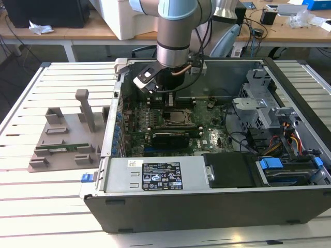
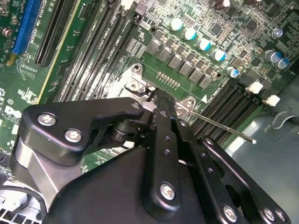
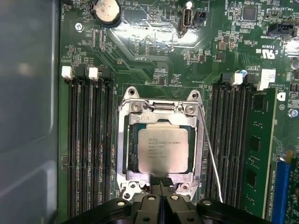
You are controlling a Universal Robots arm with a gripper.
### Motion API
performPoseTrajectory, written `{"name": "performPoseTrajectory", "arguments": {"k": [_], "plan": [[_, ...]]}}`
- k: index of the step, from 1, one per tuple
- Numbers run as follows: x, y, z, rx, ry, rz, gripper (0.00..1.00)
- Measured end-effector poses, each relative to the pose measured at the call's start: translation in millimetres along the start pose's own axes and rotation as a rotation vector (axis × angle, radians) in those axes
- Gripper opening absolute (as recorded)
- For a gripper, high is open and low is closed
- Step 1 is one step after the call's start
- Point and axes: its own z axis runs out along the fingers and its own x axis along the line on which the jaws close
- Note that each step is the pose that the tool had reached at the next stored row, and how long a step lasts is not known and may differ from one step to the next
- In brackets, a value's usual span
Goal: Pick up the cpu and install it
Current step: 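Close the cpu cover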
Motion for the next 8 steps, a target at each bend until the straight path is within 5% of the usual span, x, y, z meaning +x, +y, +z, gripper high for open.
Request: {"name": "performPoseTrajectory", "arguments": {"k": [8], "plan": [[-0.4,14.3,-0.7,0.0000,0.0003,-0.001,0.11]]}}
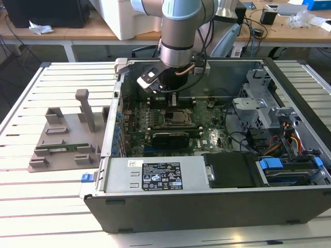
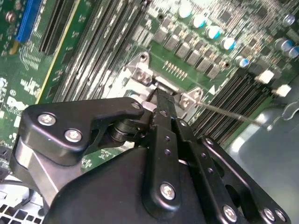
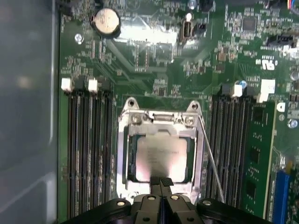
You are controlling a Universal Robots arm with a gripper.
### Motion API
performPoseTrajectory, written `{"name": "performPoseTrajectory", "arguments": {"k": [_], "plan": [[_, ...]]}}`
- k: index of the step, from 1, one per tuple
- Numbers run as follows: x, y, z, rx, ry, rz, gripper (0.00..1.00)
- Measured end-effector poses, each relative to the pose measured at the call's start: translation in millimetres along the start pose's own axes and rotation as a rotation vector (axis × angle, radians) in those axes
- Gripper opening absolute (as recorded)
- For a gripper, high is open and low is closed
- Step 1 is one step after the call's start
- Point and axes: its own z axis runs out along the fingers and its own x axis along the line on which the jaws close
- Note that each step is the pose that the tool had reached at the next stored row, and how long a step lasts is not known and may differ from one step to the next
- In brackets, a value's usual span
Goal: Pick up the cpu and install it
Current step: 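Close the cpu cover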
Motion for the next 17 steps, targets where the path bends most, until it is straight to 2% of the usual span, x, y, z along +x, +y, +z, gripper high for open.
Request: {"name": "performPoseTrajectory", "arguments": {"k": [3,8,9,10,13,17], "plan": [[-0.3,7.5,-2.5,0.0004,0.0005,0.000,0.11],[-1.1,25.3,-5.5,0.0085,0.0004,0.000,0.11],[-1.4,29.1,-10.5,0.0097,0.0005,-0.001,0.11],[-1.7,29.1,-18.1,0.0098,0.0006,-0.001,0.11],[-2.4,28.4,-33.0,0.0097,0.0005,-0.001,0.11],[-3.1,27.5,-49.3,0.0098,0.0005,-0.001,0.11]]}}
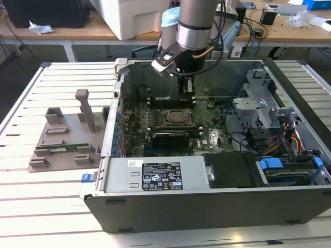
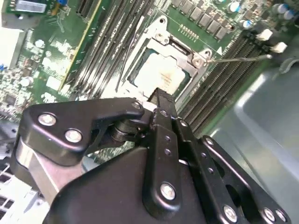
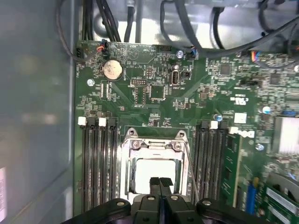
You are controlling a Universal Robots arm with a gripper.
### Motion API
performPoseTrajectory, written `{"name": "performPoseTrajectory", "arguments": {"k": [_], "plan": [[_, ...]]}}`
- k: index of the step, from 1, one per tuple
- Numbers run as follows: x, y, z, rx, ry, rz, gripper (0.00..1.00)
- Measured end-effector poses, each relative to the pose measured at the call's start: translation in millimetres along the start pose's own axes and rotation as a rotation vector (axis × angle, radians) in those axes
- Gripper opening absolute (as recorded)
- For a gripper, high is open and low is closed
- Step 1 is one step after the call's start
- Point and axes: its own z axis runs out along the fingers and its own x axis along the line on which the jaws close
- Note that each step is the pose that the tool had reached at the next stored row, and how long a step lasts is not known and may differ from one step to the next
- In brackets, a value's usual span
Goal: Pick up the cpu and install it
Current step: 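Close the cpu cover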
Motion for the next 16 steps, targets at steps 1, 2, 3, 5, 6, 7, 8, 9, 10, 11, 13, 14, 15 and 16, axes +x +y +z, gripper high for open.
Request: {"name": "performPoseTrajectory", "arguments": {"k": [1,2,3,5,6,7,8,9,10,11,13,14,15,16], "plan": [[-0.3,-0.4,-6.4,0.0000,-0.0001,0.000,0.11],[-0.5,-0.8,-11.7,-0.0001,0.0000,0.000,0.11],[-0.7,-1.1,-16.1,0.0000,0.0000,0.000,0.11],[-1.3,-1.9,-28.9,-0.0001,0.0000,0.000,0.11],[-1.4,-2.1,-32.3,0.0000,0.0000,0.000,0.11],[-1.7,-2.5,-37.4,0.0000,-0.0001,0.000,0.11],[-1.8,-2.7,-40.4,0.0000,-0.0001,0.000,0.11],[-1.8,-2.8,-41.6,-0.0001,0.0002,0.000,0.11],[-1.8,-2.7,-41.6,-0.0002,0.0003,0.000,0.11],[-1.9,-2.8,-41.7,0.0000,0.0001,0.000,0.11],[-1.8,-2.8,-41.7,-0.0001,0.0001,0.000,0.11],[-1.9,-2.8,-41.8,0.0000,0.0000,0.000,0.11],[-1.9,-2.8,-41.8,0.0000,0.0000,0.000,0.11],[-1.9,-2.8,-41.8,-0.0001,0.0000,0.000,0.11]]}}
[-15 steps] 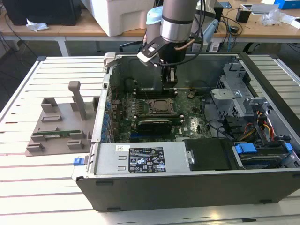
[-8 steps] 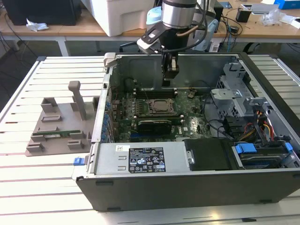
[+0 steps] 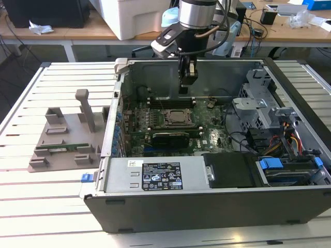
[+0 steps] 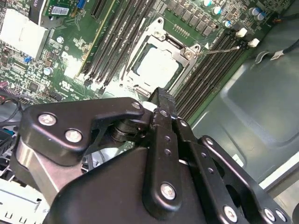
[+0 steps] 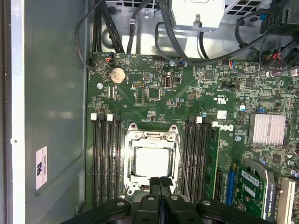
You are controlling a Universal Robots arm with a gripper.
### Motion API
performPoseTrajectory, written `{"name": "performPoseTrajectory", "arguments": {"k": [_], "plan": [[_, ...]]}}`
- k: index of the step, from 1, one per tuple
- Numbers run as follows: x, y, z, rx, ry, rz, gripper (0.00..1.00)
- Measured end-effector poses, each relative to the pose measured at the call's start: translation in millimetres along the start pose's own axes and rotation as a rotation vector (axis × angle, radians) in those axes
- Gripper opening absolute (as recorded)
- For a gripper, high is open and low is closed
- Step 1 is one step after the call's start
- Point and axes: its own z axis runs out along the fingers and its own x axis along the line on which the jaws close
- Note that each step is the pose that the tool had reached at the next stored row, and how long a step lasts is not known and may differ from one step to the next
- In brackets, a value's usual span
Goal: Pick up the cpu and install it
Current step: 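Close the cpu cover, then install the first cpu locking lever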
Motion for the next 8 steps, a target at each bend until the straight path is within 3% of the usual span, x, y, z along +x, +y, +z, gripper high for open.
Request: {"name": "performPoseTrajectory", "arguments": {"k": [3,8], "plan": [[0.0,0.0,-0.1,-0.0002,-0.0005,-0.006,0.11],[0.0,0.0,0.0,-0.0080,-0.0121,-0.183,0.11]]}}
